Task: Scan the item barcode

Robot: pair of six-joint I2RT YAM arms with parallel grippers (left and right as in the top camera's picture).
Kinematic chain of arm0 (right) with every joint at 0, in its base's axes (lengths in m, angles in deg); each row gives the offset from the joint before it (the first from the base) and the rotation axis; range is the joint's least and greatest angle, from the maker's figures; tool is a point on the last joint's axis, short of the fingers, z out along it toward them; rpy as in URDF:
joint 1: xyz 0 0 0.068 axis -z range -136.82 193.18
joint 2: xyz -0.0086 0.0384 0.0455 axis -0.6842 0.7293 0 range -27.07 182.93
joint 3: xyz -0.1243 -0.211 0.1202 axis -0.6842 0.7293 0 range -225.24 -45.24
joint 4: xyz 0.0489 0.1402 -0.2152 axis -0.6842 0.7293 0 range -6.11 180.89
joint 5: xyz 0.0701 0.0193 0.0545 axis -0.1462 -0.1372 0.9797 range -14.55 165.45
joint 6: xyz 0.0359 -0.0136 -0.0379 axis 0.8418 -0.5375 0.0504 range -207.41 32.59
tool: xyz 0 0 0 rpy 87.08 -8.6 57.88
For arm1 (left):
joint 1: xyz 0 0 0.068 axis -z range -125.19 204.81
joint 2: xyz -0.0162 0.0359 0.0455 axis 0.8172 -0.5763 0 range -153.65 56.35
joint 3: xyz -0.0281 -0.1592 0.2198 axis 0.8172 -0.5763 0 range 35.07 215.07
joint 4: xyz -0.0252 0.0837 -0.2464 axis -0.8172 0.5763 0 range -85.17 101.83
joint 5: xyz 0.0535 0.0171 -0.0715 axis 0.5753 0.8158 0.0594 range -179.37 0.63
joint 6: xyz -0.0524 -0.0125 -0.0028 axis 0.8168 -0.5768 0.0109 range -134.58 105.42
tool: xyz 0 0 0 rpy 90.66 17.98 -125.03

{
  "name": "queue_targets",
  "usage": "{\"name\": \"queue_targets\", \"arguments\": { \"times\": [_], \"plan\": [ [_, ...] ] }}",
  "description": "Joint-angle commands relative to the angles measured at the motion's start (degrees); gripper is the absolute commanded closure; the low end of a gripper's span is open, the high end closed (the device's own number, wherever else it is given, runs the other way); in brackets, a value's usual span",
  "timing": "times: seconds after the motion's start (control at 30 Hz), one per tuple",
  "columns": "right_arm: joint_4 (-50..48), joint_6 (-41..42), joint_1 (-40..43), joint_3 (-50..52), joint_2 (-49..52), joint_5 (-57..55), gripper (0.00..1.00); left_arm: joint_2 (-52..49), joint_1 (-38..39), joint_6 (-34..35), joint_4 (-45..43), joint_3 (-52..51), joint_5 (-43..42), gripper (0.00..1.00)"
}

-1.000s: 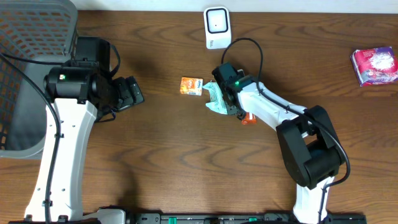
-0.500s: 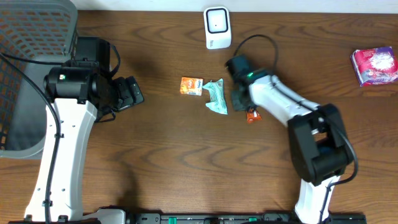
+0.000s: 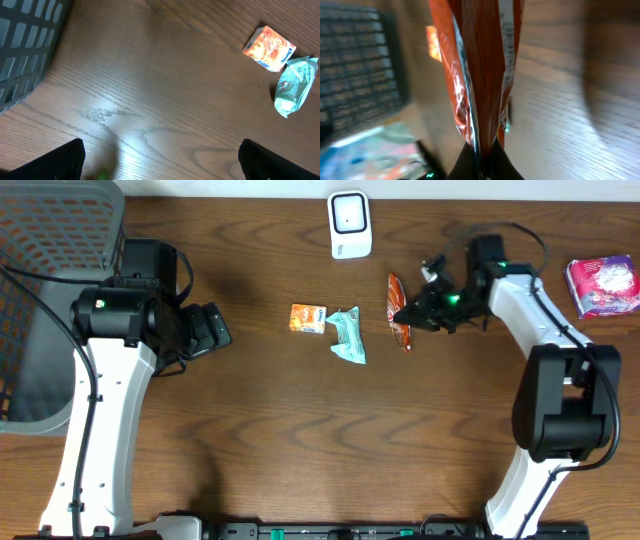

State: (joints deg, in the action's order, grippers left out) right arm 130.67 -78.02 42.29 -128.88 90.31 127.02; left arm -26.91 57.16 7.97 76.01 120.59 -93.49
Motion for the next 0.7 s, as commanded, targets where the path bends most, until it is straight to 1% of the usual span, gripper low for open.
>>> {"name": "queue_targets", "arguments": {
  "times": [0.0,0.1,0.17,0.23,0.3,0.33,0.4,0.43,0.53,0.6,0.67],
  "plan": [
    [-2.80,-1.57,1.46,7.37,0.50,16.63,0.99,-0.37,-0.13,0.50,0.17,-0.20,0.55,0.02],
    [-8.00,0.63,2.29,13.53,0.50,22.45,0.99,-0.37,-0.13,0.50,0.17,-0.20,0.55,0.02],
    [-12.63,4.37,2.82,17.33,0.52,22.16,0.99,-0.37,-0.13,0.50,0.17,-0.20,0.55,0.02],
    [-16.41,8.52,3.45,20.04,0.52,18.84,0.99,-0.37,-0.13,0.50,0.17,-0.20,0.55,0.02],
    [-18.23,13.53,4.39,21.68,0.52,12.76,0.98,-0.37,-0.13,0.50,0.17,-0.20,0.55,0.02],
    [-18.32,15.32,5.03,21.90,0.52,9.57,0.96,-0.37,-0.13,0.50,0.17,-0.20,0.55,0.02],
    [-18.78,15.69,6.49,21.75,0.50,5.20,0.90,-0.37,-0.13,0.50,0.17,-0.20,0.55,0.02],
    [-18.73,15.65,7.45,21.44,0.48,3.39,0.85,-0.37,-0.13,0.50,0.17,-0.20,0.55,0.02],
    [-17.57,15.13,10.19,19.82,0.48,1.38,0.79,-0.37,-0.13,0.50,0.17,-0.20,0.55,0.02],
    [-14.51,13.03,11.63,17.49,0.37,0.90,0.74,-0.37,-0.13,0.50,0.17,-0.20,0.55,0.02],
    [-8.55,11.13,12.66,13.68,0.20,-3.39,0.73,-0.37,-0.13,0.50,0.17,-0.20,0.55,0.02]
  ]
}}
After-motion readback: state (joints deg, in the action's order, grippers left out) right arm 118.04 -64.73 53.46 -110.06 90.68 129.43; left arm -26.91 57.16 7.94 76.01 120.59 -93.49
